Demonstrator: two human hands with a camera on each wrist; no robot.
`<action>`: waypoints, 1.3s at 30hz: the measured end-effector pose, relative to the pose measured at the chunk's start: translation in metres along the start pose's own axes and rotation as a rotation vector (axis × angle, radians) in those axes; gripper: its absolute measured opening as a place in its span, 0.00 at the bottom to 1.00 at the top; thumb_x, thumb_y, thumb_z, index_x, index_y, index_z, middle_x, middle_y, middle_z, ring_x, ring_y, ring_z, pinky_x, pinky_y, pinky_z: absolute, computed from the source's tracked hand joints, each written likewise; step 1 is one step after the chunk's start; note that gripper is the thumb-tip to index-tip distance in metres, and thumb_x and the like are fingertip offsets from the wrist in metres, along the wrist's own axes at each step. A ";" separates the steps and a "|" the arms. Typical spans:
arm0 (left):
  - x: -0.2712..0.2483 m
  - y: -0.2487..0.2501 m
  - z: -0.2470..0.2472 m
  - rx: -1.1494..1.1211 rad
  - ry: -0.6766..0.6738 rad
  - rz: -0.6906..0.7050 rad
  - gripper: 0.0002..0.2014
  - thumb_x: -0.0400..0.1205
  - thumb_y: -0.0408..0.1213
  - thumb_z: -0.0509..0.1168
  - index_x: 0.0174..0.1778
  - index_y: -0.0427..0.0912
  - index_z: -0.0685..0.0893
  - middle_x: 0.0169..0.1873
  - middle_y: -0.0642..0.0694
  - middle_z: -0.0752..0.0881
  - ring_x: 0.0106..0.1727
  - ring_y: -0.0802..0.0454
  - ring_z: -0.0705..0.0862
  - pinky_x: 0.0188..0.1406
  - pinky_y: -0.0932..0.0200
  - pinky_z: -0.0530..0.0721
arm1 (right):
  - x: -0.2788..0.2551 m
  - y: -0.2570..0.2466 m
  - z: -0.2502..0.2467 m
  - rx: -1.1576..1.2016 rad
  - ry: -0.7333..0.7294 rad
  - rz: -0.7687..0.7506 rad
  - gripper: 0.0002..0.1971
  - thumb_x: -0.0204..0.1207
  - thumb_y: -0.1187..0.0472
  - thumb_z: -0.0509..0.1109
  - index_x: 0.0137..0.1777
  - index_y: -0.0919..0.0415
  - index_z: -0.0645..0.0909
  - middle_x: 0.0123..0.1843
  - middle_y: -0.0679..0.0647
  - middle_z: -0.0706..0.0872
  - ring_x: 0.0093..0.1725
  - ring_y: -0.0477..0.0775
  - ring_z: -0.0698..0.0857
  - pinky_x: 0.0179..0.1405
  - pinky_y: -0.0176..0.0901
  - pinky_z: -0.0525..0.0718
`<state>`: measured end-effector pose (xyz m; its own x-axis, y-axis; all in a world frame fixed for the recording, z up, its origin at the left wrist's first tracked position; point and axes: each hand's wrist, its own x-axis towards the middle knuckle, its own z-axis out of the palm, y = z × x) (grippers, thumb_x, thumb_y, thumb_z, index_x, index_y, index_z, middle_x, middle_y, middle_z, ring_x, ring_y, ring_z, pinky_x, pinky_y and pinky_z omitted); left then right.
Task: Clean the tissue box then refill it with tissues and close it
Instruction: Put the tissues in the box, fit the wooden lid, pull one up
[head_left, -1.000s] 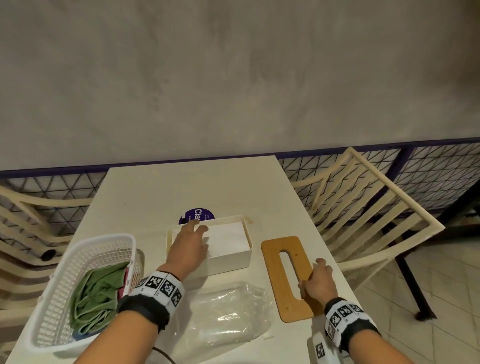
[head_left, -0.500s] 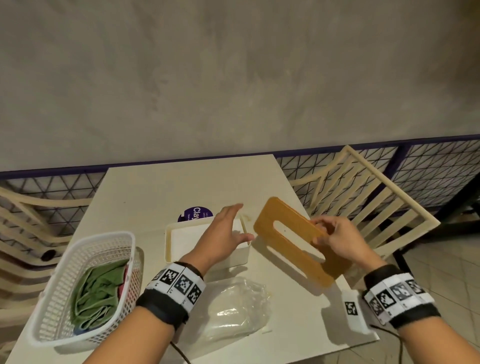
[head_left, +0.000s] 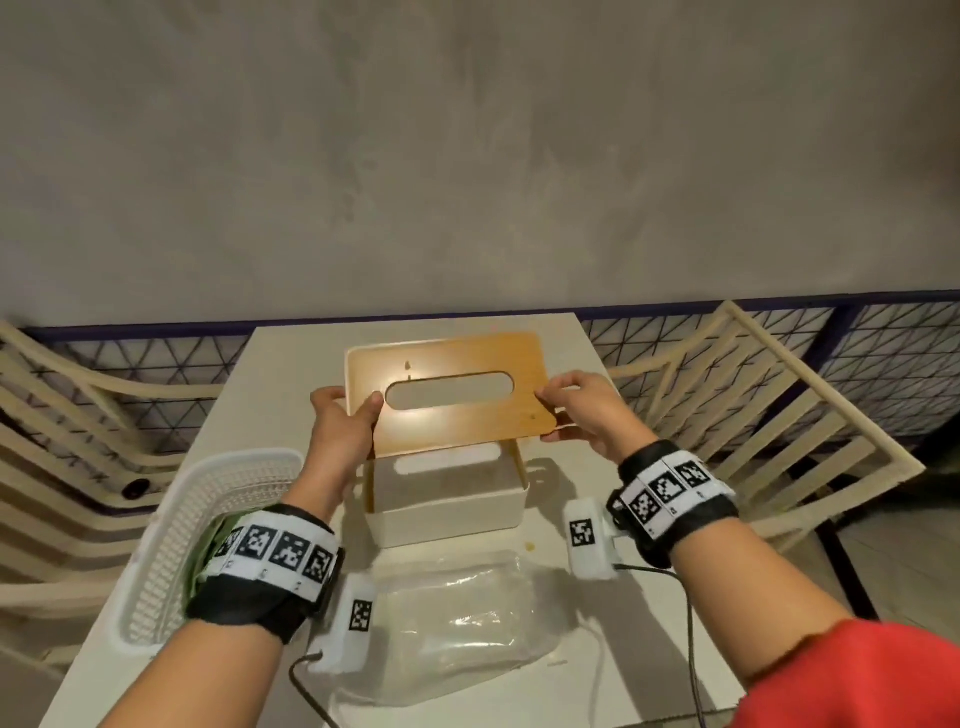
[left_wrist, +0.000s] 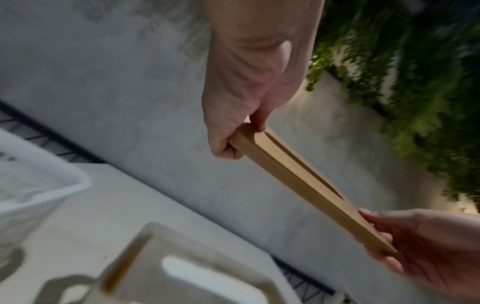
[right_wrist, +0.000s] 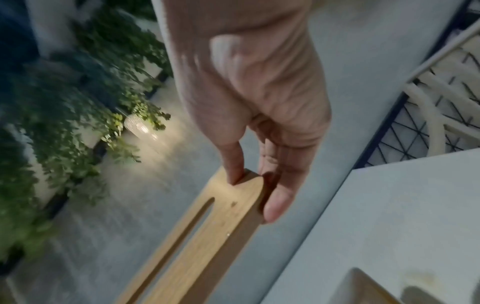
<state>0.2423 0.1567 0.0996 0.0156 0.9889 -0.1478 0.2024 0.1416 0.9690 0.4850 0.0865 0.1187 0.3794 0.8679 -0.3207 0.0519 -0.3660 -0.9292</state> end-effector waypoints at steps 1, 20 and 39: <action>0.007 -0.009 -0.003 0.059 0.015 -0.052 0.17 0.84 0.40 0.59 0.65 0.40 0.63 0.60 0.36 0.78 0.56 0.39 0.81 0.55 0.46 0.81 | 0.008 0.004 0.010 -0.028 -0.007 0.015 0.05 0.79 0.65 0.68 0.51 0.66 0.75 0.46 0.62 0.84 0.36 0.57 0.86 0.31 0.47 0.89; 0.044 -0.102 0.007 0.575 -0.051 -0.145 0.19 0.82 0.41 0.63 0.67 0.39 0.74 0.57 0.36 0.85 0.54 0.39 0.85 0.55 0.47 0.83 | 0.068 0.090 0.041 -0.422 0.165 0.079 0.14 0.68 0.73 0.77 0.53 0.61 0.84 0.51 0.65 0.87 0.44 0.59 0.86 0.40 0.50 0.90; 0.070 -0.075 -0.012 1.065 -0.576 0.094 0.45 0.70 0.39 0.76 0.81 0.41 0.58 0.82 0.43 0.55 0.80 0.44 0.61 0.77 0.54 0.60 | 0.080 0.065 0.033 -1.260 -0.398 -0.282 0.35 0.71 0.60 0.77 0.75 0.67 0.68 0.79 0.60 0.66 0.73 0.63 0.70 0.71 0.49 0.69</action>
<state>0.2165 0.2162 0.0190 0.4516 0.7899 -0.4148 0.8762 -0.3051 0.3730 0.4876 0.1431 0.0269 -0.0647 0.9232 -0.3789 0.9700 -0.0310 -0.2412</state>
